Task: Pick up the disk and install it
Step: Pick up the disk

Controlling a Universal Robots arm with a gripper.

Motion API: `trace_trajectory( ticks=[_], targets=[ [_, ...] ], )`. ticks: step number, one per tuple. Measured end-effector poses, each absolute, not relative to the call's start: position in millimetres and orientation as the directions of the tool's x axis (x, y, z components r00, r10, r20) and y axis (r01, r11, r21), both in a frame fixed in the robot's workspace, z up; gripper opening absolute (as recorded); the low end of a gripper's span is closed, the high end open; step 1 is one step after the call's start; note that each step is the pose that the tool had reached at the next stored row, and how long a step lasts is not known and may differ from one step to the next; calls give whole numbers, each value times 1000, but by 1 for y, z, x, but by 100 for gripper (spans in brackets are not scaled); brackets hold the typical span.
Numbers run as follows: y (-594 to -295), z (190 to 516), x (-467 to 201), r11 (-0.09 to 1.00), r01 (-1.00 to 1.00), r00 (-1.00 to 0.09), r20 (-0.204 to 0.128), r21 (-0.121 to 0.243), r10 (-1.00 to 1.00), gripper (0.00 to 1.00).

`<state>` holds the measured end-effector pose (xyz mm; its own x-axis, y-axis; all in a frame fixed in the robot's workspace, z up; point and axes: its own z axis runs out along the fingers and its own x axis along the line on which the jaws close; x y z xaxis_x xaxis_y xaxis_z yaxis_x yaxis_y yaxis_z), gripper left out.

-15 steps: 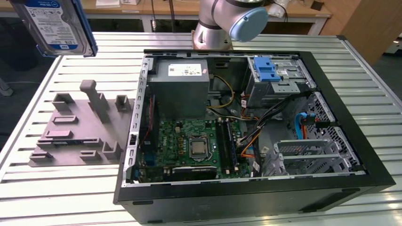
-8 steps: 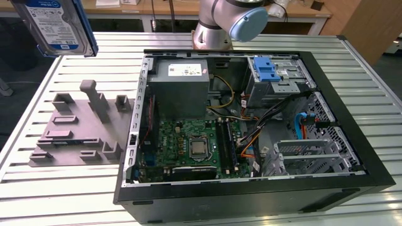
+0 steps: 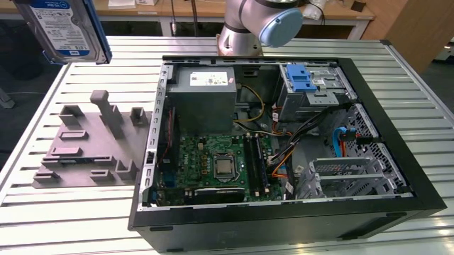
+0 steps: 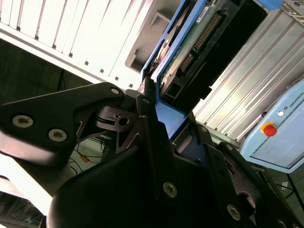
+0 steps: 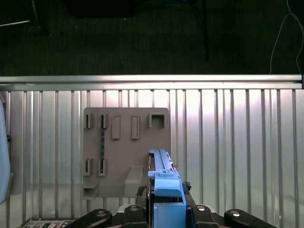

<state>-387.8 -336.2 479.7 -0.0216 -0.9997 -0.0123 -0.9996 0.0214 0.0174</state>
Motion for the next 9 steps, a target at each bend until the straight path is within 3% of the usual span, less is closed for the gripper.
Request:
trace_trajectory(
  ticks=[9],
  targets=[
    [-336, 480, -385, 21, -1000, -22, -12, 17, -1000, 36]
  ],
)
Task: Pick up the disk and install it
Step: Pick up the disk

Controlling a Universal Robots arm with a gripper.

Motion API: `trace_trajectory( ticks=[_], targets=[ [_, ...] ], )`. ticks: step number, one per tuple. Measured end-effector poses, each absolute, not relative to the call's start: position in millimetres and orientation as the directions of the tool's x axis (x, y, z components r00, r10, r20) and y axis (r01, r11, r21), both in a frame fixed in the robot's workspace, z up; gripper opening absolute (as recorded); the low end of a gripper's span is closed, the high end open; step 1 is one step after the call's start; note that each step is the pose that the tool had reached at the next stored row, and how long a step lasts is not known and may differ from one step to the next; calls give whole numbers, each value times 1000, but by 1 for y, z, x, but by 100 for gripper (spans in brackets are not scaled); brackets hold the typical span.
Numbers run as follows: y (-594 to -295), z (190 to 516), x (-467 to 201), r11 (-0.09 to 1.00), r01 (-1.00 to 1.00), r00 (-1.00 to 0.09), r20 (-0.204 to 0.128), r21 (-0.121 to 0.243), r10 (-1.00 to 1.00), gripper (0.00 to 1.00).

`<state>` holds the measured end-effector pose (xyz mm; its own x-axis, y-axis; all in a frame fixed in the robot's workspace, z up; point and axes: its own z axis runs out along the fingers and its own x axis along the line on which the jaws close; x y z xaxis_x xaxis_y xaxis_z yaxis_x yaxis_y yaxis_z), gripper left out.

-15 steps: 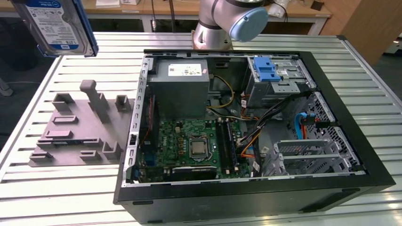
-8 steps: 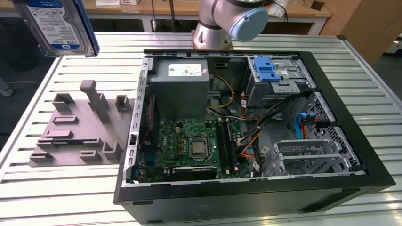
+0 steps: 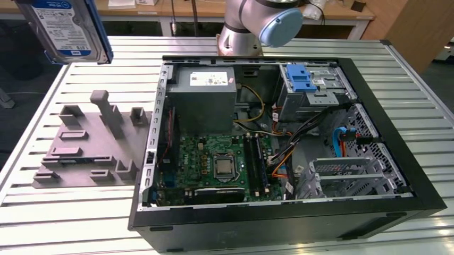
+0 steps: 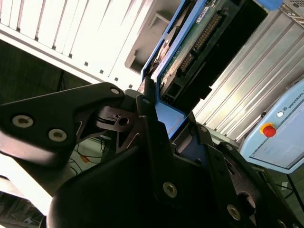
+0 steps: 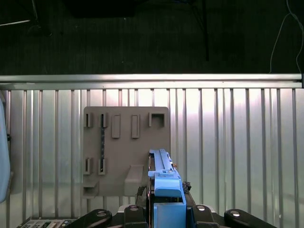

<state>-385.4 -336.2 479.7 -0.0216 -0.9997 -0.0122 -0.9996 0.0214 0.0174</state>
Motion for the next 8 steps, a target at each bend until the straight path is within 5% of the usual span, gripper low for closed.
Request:
trace_trajectory(
  ticks=[8],
  targets=[
    [-336, 480, -384, 21, -1000, -22, -12, 17, -1000, 36]
  ],
)
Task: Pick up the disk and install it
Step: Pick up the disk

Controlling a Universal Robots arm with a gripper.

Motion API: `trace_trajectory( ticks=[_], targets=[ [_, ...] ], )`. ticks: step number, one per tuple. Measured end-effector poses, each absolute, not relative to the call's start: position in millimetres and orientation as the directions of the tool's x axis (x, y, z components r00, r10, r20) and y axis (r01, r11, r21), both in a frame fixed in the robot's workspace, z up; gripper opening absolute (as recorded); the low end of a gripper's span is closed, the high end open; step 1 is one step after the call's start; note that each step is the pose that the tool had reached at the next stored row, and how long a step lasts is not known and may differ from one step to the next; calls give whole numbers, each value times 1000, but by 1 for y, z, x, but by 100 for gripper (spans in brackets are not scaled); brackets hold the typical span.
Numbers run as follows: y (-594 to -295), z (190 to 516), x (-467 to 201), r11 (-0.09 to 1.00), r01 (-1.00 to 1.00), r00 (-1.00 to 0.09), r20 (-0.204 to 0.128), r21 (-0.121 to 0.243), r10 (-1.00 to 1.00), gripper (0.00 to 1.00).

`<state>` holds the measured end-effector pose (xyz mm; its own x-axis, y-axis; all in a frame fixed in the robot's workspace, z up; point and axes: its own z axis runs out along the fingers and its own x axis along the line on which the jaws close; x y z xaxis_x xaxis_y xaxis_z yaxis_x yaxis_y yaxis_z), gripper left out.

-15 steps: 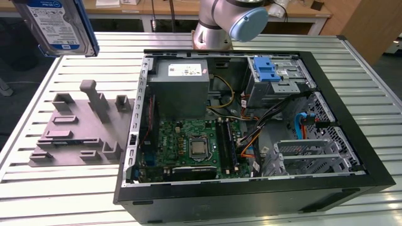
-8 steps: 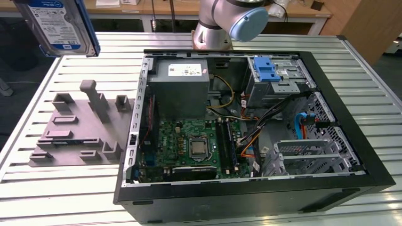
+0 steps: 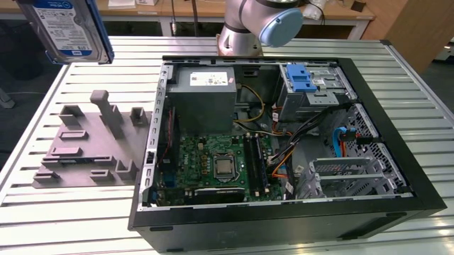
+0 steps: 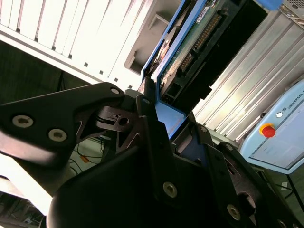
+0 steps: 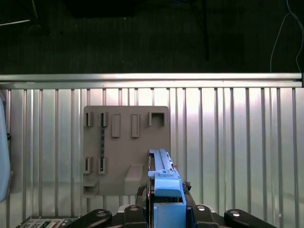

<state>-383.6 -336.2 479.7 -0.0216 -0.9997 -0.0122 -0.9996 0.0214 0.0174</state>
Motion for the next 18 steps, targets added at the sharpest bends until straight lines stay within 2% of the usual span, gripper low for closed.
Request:
trace_trajectory(
  ticks=[18],
  targets=[
    [-336, 480, -378, 21, -1000, -22, -12, 17, -1000, 36]
  ],
)
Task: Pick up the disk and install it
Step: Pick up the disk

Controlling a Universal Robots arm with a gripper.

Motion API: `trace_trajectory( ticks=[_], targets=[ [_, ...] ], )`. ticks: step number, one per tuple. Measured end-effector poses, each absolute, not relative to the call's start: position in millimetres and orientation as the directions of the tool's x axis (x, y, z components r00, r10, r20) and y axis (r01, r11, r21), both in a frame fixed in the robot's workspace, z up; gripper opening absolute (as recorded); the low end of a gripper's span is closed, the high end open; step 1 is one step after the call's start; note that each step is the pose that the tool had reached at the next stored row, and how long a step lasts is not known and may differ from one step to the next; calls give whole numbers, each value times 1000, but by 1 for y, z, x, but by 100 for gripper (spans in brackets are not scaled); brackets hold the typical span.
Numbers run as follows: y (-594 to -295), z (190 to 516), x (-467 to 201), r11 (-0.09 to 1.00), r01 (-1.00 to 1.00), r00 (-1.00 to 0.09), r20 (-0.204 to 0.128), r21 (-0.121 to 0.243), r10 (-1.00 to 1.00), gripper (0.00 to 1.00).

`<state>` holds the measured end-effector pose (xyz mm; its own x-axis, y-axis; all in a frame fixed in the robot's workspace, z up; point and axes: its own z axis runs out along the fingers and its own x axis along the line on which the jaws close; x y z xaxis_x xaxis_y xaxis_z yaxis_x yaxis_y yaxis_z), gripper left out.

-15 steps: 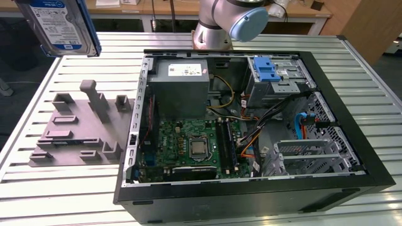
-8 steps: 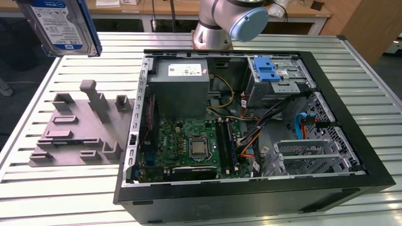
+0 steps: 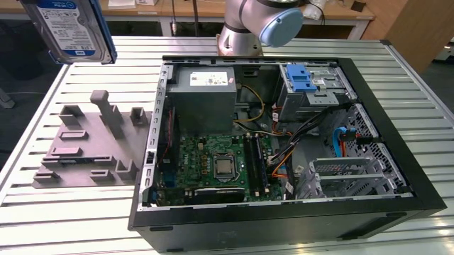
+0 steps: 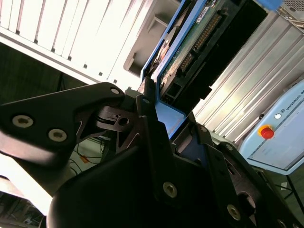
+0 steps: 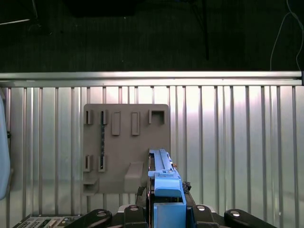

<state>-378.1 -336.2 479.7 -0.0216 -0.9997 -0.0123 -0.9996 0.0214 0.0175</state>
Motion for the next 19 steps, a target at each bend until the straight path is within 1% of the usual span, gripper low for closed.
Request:
trace_trajectory(
  ticks=[7, 13, 19],
  targets=[
    [-337, 480, -373, 21, -1000, -22, -12, 17, -1000, 36],
    [-351, 480, -370, 21, -1000, -22, -12, 17, -1000, 36],
    [-354, 480, -360, 21, -1000, -22, -12, 17, -1000, 36]
  ],
)
